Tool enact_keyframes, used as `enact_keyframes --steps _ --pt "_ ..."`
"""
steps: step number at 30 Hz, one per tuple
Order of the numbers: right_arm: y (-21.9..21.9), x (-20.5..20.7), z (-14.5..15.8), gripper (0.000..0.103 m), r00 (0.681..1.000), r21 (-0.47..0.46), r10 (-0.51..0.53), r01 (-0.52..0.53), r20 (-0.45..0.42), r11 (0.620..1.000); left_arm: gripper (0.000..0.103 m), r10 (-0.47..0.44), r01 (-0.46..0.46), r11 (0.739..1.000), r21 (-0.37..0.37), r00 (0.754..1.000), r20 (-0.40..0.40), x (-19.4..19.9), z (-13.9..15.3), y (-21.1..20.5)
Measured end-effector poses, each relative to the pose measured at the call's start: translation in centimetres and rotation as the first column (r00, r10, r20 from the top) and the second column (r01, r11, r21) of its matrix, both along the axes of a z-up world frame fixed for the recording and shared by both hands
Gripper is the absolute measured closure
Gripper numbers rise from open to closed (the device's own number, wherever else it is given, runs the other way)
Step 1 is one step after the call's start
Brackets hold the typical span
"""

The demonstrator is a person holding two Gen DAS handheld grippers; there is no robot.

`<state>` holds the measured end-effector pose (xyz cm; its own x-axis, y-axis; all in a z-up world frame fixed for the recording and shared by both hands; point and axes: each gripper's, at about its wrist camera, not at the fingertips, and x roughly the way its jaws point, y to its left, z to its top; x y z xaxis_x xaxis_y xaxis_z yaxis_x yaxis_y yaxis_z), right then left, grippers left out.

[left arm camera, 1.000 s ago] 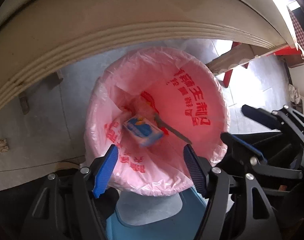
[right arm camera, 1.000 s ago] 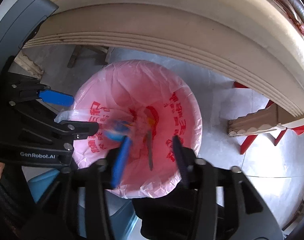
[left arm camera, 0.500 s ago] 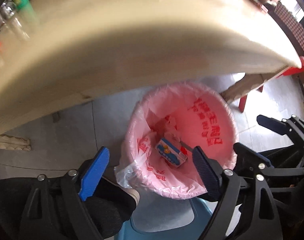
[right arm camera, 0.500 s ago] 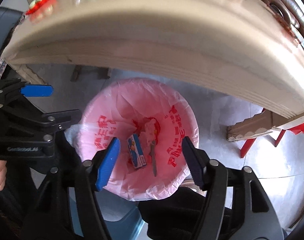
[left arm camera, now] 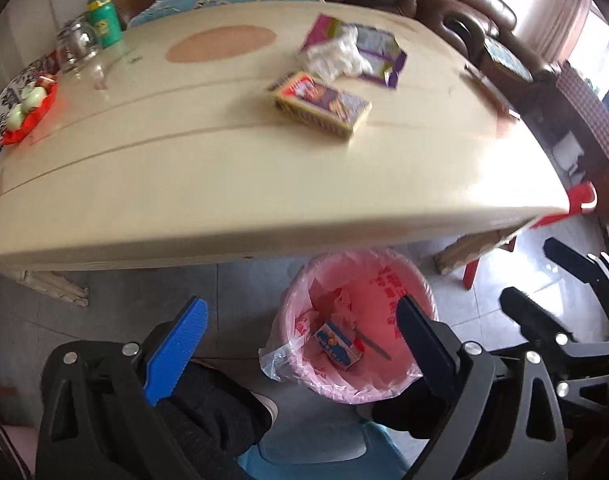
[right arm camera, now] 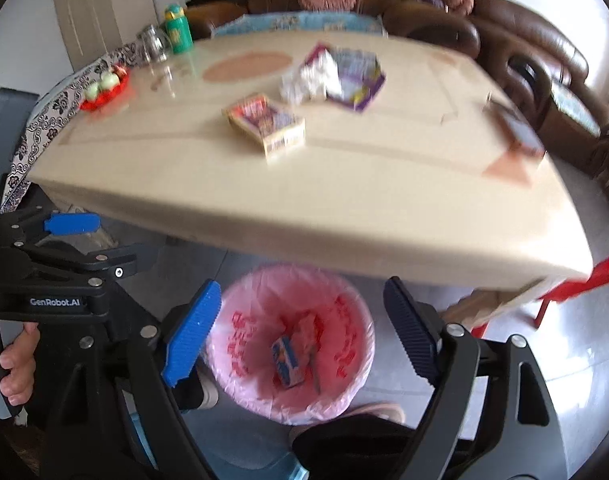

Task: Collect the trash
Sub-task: 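Move both tools back over the table toward the remaining trash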

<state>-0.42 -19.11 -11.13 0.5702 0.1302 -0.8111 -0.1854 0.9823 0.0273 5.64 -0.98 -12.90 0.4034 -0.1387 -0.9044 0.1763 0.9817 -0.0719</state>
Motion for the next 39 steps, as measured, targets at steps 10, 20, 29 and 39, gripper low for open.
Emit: enact_keyframes --steps 10,20,29,39 --pt "0.4 -0.3 6.5 0.016 0.989 0.009 0.033 -0.035 0.141 0.999 0.010 0.007 -0.011 0.999 0.032 0.990 0.140 0.1 6.9 0.1" --pt "-0.4 1.0 9.1 0.015 0.979 0.010 0.036 -0.039 0.201 0.999 0.010 0.028 -0.031 0.999 0.013 0.981 0.190 2.2 9.8 0.5" --pt "-1.4 4.2 8.3 0.015 0.980 0.030 0.037 -0.044 0.197 0.999 0.010 0.071 -0.072 0.997 -0.002 0.988 0.140 6.6 8.4 0.4" --pt "-3.5 10.7 5.4 0.015 0.985 0.029 0.060 -0.065 0.162 0.997 0.010 0.193 -0.193 0.979 -0.065 0.981 0.003 13.1 3.7 -1.1"
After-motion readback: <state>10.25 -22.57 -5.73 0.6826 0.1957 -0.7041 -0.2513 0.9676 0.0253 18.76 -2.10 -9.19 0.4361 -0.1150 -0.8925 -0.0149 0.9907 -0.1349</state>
